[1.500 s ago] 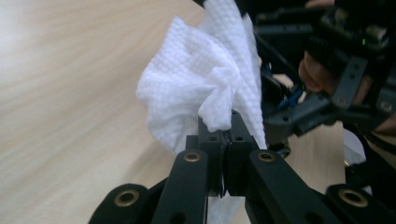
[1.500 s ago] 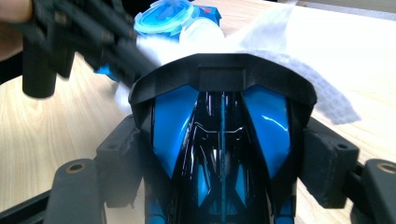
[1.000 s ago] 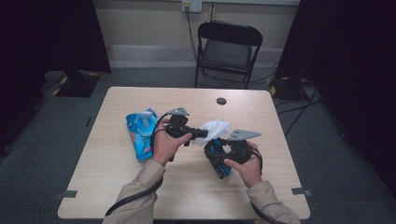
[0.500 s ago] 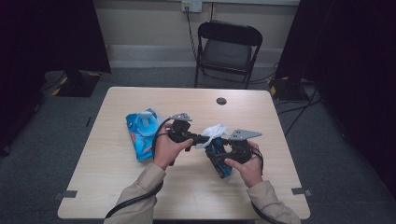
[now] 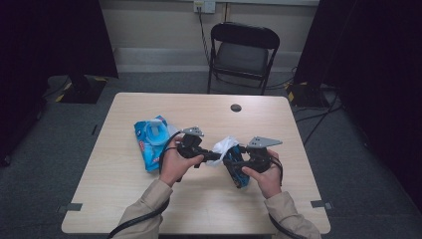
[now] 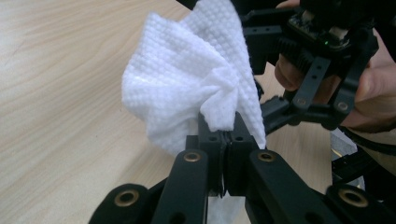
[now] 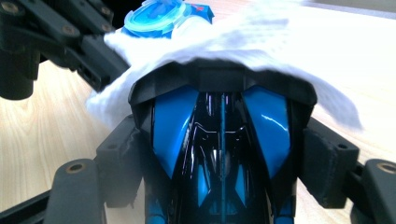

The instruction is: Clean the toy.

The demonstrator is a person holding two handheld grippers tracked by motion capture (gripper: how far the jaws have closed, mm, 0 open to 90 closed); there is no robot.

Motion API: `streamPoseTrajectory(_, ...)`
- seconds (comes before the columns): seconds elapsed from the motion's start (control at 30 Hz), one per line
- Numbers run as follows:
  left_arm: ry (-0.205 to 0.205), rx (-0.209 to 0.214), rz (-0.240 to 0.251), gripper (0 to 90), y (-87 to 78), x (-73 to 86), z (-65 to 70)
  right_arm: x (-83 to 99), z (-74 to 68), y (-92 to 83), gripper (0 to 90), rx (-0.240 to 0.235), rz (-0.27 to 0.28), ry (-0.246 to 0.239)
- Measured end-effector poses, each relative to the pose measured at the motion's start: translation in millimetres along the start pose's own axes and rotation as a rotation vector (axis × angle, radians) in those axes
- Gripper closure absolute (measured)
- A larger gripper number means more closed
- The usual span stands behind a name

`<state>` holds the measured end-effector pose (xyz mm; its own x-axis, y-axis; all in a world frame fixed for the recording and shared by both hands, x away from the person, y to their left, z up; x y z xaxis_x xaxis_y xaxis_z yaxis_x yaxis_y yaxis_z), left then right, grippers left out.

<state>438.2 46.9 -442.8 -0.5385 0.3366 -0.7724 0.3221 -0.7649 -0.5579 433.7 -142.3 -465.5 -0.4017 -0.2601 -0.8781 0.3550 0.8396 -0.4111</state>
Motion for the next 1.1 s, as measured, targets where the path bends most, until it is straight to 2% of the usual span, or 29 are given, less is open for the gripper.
streamPoseTrajectory(0.03, -0.011, -0.003, 0.007, 88.3, -0.7, 0.6, -1.1, -0.5, -0.2, -0.4, 25.6, -0.003, 0.000, 0.000)
streamPoseTrajectory(0.07, -0.031, -0.014, 0.043, 88.3, -4.8, -0.1, -5.5, -1.5, -0.8, -1.1, 25.6, -0.005, 0.005, -0.001)
streamPoseTrajectory(0.1, -0.031, -0.014, 0.043, 88.3, -4.8, -0.1, -5.5, -1.5, -0.8, -1.1, 25.6, -0.005, 0.005, -0.001)
streamPoseTrajectory(0.2, -0.056, -0.039, 0.100, 88.2, -13.8, -7.8, -12.4, -2.9, -3.5, -0.4, 25.6, -0.016, 0.006, -0.008)
streamPoseTrajectory(0.27, -0.061, -0.034, 0.110, 88.2, -14.8, -10.6, -12.1, -3.1, -4.3, 0.4, 25.6, -0.020, 0.003, -0.011)
streamPoseTrajectory(0.37, -0.041, -0.031, 0.081, 88.2, -10.6, -12.2, -8.5, -4.5, -6.9, 1.9, 25.6, -0.030, 0.007, -0.015)
streamPoseTrajectory(0.47, -0.027, -0.024, 0.041, 88.2, 0.0, -6.1, -4.8, -6.3, -8.9, 1.1, 25.6, -0.033, 0.012, -0.018)
streamPoseTrajectory(0.63, -0.044, -0.012, 0.034, 88.2, 5.2, -0.3, -5.2, -5.0, -8.0, 0.3, 25.6, -0.032, 0.009, -0.017)
streamPoseTrajectory(0.77, -0.041, 0.002, 0.002, 88.2, 8.7, 5.1, -3.9, -5.5, -6.7, -1.1, 25.6, -0.028, 0.020, -0.007)
streamPoseTrajectory(1.0, -0.058, 0.021, 0.017, 88.2, 13.4, 9.2, -2.2, -7.5, -6.9, -1.1, 25.6, -0.034, 0.028, 0.000)
streamPoseTrajectory(1.1, -0.058, 0.023, 0.004, 88.2, 15.2, 12.7, -2.5, -6.7, -6.4, 0.2, 25.6, -0.034, 0.026, 0.004)
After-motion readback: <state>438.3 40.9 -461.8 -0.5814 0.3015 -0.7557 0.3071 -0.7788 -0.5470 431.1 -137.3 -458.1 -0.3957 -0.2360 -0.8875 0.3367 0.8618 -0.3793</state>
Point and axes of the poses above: each handheld gripper's, and its own axes: y roughly forward along the jaws, x roughly out of its underside, z roughly to its right, the point moved 4 cm from there along y, roughly forward along the jaws, and after that the axes turned 9 degrees about -x, right-handed, at the moved point
